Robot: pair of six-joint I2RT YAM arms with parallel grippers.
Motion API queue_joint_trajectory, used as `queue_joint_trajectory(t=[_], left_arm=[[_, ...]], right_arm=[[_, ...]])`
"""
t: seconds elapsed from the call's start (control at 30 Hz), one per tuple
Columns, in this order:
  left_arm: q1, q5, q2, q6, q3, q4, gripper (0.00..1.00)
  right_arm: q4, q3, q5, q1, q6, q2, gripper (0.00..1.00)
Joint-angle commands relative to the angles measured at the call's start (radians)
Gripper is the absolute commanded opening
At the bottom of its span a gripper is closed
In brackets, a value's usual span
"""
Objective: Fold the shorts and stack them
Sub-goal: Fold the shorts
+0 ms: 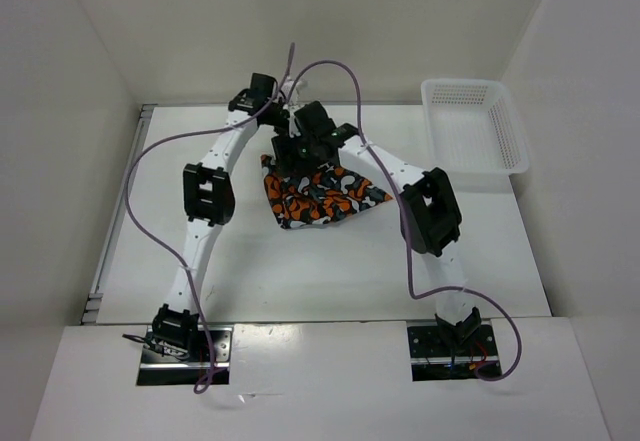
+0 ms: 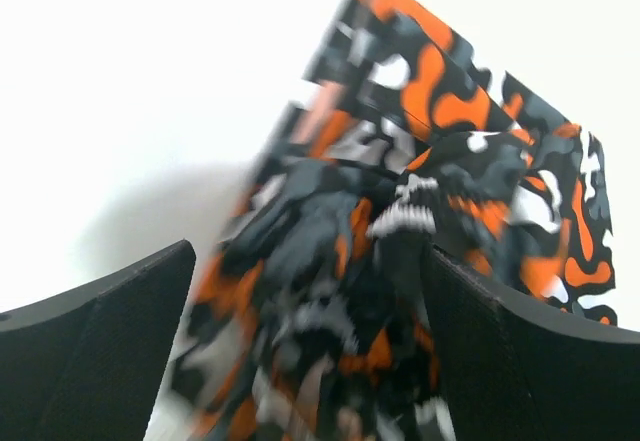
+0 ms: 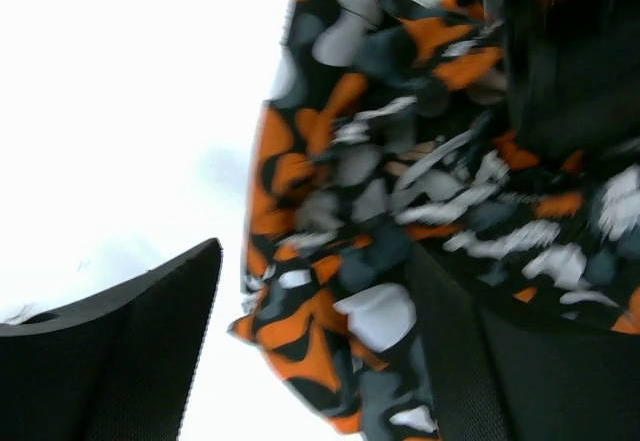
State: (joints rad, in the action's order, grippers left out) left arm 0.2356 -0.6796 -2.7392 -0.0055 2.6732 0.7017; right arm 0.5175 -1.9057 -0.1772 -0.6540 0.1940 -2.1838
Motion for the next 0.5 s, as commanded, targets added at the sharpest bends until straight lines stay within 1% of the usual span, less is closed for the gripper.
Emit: queue_joint_trajectory(t=[0.0, 0.07, 0.13, 0.2, 0.27, 0.33, 0.37, 0.4, 0.43, 0.47], left_arm=[[-0.065, 0.063, 0.169, 0.006, 0.076, -0.013, 1.00], [-0.082, 0.083, 0.228, 0.006, 0.085, 0.007, 1.00], [-0.096, 0.097, 0.269, 0.006, 0.059, 0.019, 1.00], [-0.108, 0.097, 0.326, 0.006, 0.013, 0.047, 1.00], [-0.108, 0.083, 0.372, 0.006, -0.021, 0.114, 1.00], [-0.096, 0.043, 0.404, 0.006, -0.126, 0.201, 1.00], [-0.082, 0.010, 0.445, 0.006, -0.183, 0.223, 1.00], [-0.082, 0.000, 0.472, 0.006, -0.253, 0.234, 1.00], [-0.070, 0.000, 0.525, 0.006, -0.404, 0.234, 1.00], [-0.055, 0.009, 0.548, 0.006, -0.473, 0.216, 1.00]], right_arm=[[-0.016, -0.055, -0.083, -0.003, -0.039, 0.166, 0.83], [-0.004, -0.055, -0.094, 0.010, -0.053, 0.209, 0.84], [0.007, -0.041, -0.081, 0.054, -0.053, 0.268, 0.85], [0.007, 0.003, -0.035, 0.083, -0.064, 0.298, 0.85], [0.007, 0.071, 0.030, 0.134, -0.064, 0.332, 0.85], [-0.037, 0.164, 0.061, 0.187, -0.073, 0.343, 0.80], [-0.053, 0.189, 0.061, 0.206, -0.082, 0.343, 0.74], [-0.066, 0.210, 0.061, 0.224, -0.103, 0.331, 0.71], [-0.086, 0.223, 0.044, 0.259, -0.120, 0.300, 0.68], [-0.086, 0.223, 0.019, 0.277, -0.145, 0.279, 0.61]])
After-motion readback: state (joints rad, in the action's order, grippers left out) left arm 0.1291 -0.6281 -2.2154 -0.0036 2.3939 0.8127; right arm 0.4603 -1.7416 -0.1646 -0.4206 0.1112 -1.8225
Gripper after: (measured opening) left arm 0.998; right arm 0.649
